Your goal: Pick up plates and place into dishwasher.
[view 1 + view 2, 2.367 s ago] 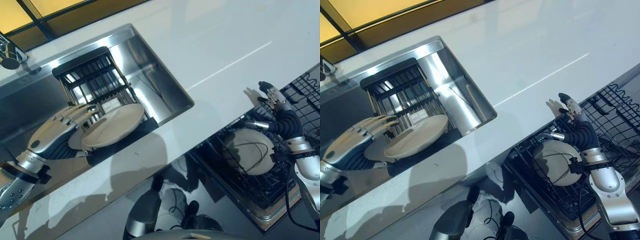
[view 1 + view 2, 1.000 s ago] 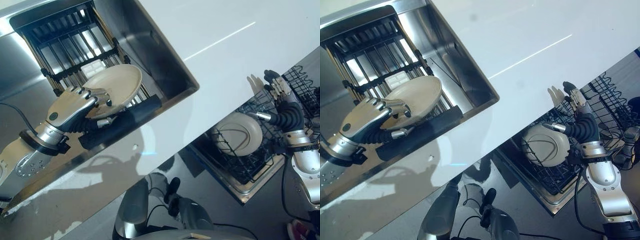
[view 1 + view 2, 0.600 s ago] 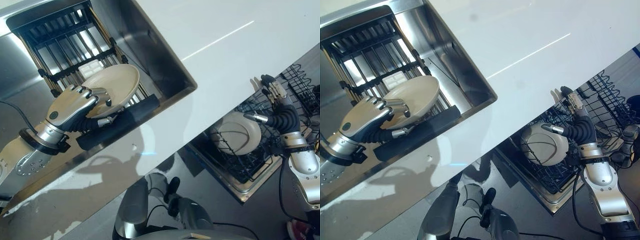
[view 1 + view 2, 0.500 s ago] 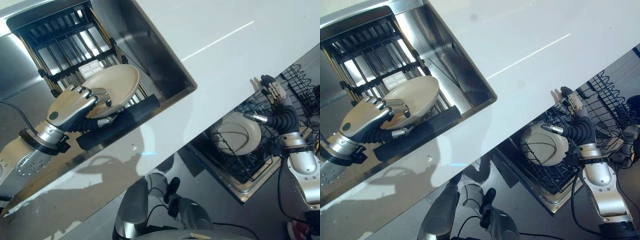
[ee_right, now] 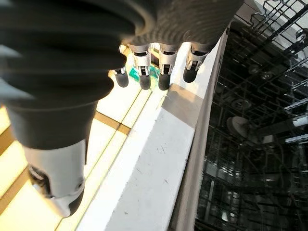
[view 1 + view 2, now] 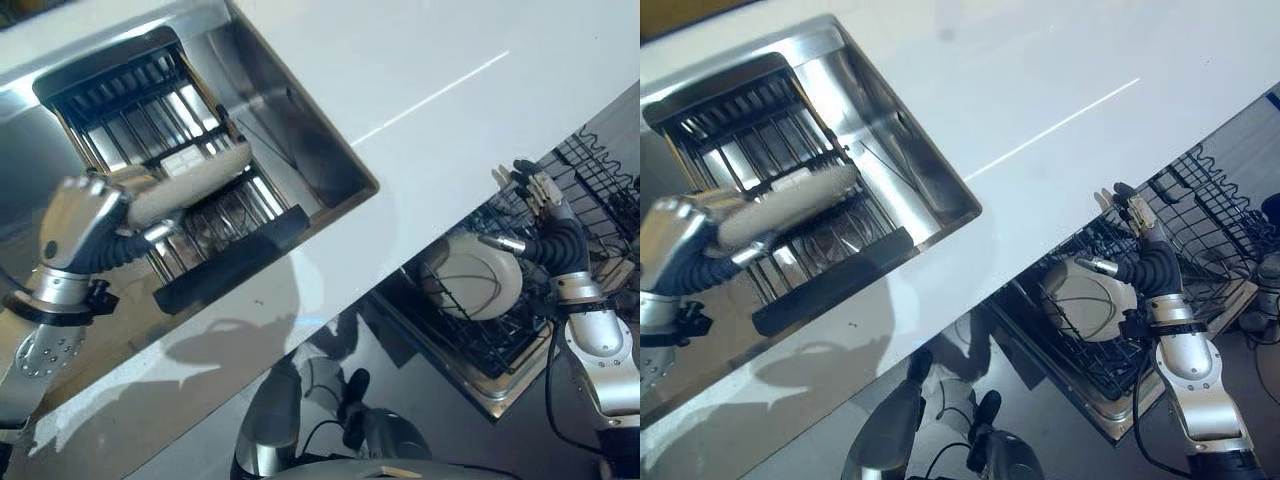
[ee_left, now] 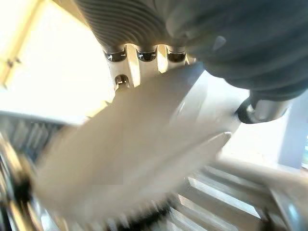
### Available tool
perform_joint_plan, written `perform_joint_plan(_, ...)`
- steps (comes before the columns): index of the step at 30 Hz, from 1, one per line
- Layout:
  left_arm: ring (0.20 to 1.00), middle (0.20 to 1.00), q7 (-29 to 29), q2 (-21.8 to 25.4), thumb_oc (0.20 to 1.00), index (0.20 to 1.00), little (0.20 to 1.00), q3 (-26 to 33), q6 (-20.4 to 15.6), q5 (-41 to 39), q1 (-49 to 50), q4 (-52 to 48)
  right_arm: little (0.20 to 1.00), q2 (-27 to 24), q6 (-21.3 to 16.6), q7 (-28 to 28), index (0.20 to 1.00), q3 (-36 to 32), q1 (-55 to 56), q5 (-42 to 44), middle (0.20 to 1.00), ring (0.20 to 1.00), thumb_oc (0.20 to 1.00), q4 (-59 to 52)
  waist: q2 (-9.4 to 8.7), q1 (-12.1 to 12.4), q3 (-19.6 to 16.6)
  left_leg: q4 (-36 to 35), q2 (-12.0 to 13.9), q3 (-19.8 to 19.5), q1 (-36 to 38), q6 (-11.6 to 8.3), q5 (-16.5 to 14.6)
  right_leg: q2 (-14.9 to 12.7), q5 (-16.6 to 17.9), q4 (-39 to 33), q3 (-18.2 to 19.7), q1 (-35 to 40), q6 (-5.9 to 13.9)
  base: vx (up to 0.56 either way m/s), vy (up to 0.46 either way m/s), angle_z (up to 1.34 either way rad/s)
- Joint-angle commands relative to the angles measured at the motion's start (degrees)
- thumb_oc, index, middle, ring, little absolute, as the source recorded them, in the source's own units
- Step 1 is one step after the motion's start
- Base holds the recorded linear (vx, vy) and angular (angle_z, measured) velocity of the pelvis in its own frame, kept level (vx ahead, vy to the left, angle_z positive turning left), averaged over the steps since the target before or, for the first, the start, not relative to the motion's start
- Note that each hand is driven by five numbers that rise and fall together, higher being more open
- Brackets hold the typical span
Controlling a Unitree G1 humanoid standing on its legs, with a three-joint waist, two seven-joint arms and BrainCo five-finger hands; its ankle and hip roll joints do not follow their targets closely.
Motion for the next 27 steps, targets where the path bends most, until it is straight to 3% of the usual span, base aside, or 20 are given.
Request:
perform_joint_plan(1,0.200,0.200,2.8,-0.2,0.200,0.200,0.200,4.5,-2.0,0.5,3.5,1.6,1.000,-0.2,-0.2,-0.7,1.000,-0.1,1.7,-0.9,1.000,1.000,1.000,-1.2,0.29,-0.4,-7.4,-6.3,0.1,-1.5,4.6,-0.34,0.0,-0.6,-1.9,5.6,0.5,-1.6,1.51,0.04,-0.027,0.08)
perform_joint_plan(11,0.200,0.200,1.5,-3.0,0.200,0.200,0.200,7.1,-1.9,-0.5,6.2,0.9,1.000,0.5,0.8,0.6,1.000,-1.1,4.3,-1.1,1.000,1.000,1.000,-2.6,1.97,-0.9,-12.4,-8.0,0.4,-2.3,7.5,-1.15,0.1,-0.5,-3.2,5.0,0.8,1.1,1.38,0.02,-0.008,0.00)
perform_joint_plan(18,0.200,0.200,-0.3,-4.1,0.200,0.200,0.200,7.5,-2.6,-1.6,7.8,1.5,1.000,0.0,0.4,2.6,1.000,-3.3,6.5,-0.1,1.000,1.000,1.000,-2.7,3.59,-2.1,-14.1,-8.2,0.6,-2.2,8.8,-1.61,0.2,-0.5,-3.6,4.9,1.3,2.2,1.34,0.01,0.004,0.00)
perform_joint_plan(21,0.200,0.200,-2.3,-3.9,0.200,0.200,0.200,6.7,-3.5,1.5,8.5,1.4,1.000,-0.7,0.5,3.9,1.000,-4.3,7.0,0.8,1.000,1.000,1.000,-2.3,4.14,-2.6,-14.1,-7.7,0.8,-1.9,8.8,-1.91,0.0,-0.5,-3.8,5.1,1.2,2.3,1.27,0.03,0.021,0.01)
perform_joint_plan(22,0.278,0.278,-2.7,-3.9,0.278,0.278,0.278,6.5,-3.5,2.5,8.6,1.3,1.000,-1.0,0.6,4.2,1.000,-4.5,7.1,1.1,1.000,1.000,1.000,-2.3,4.26,-2.6,-14.1,-7.6,0.9,-1.9,8.9,-1.98,0.0,-0.5,-3.8,5.2,1.2,2.4,1.25,0.04,0.030,0.00)
perform_joint_plan(23,0.467,0.467,-3.3,-3.2,0.467,0.467,0.467,5.9,-2.9,4.5,9.1,1.1,1.000,-1.6,0.6,4.7,1.000,-4.9,7.2,1.6,1.000,1.000,1.000,-2.1,4.48,-2.8,-14.0,-7.3,1.0,-1.7,8.8,-2.09,-0.1,-0.6,-3.8,5.2,1.2,2.4,1.26,0.04,0.044,0.01)
perform_joint_plan(24,0.595,0.595,-3.6,-1.9,0.595,0.595,0.595,4.9,-2.0,6.2,9.6,2.0,1.000,-2.3,0.7,5.0,1.000,-4.9,7.2,2.0,1.000,1.000,1.000,-1.9,4.72,-3.1,-13.8,-7.1,1.0,-1.5,8.9,-2.13,-0.1,-0.6,-3.7,5.3,1.3,2.3,1.30,0.04,0.057,0.00)
perform_joint_plan(25,0.947,0.947,-3.9,-0.9,0.947,0.947,0.947,4.2,-1.4,7.7,9.7,2.7,1.000,-2.8,0.7,5.2,1.000,-4.9,7.1,2.3,1.000,1.000,1.000,-1.6,4.85,-3.3,-13.7,-7.0,1.1,-1.3,8.9,-2.16,-0.1,-0.6,-3.6,5.3,1.3,2.3,1.31,0.04,0.062,-0.01)
perform_joint_plan(26,1.000,1.000,-3.6,0.3,1.000,1.000,1.000,3.6,-0.8,9.4,10.0,3.4,1.000,-3.5,0.8,5.8,1.000,-5.1,7.0,2.8,1.000,1.000,1.000,-1.4,4.97,-3.6,-13.5,-6.9,1.2,-1.0,8.9,-2.20,-0.2,-0.7,-3.6,5.4,1.4,2.3,1.31,0.04,0.079,-0.03)
perform_joint_plan(27,1.000,1.000,-3.1,2.3,1.000,1.000,1.000,2.4,0.5,10.3,10.6,4.4,1.000,-5.0,1.2,6.2,1.000,-5.1,6.6,3.7,1.000,1.000,1.000,-1.1,5.16,-4.0,-13.2,-6.5,1.3,-0.6,8.8,-2.27,-0.1,-0.8,-3.5,5.5,1.5,2.1,1.34,0.03,0.095,-0.04)
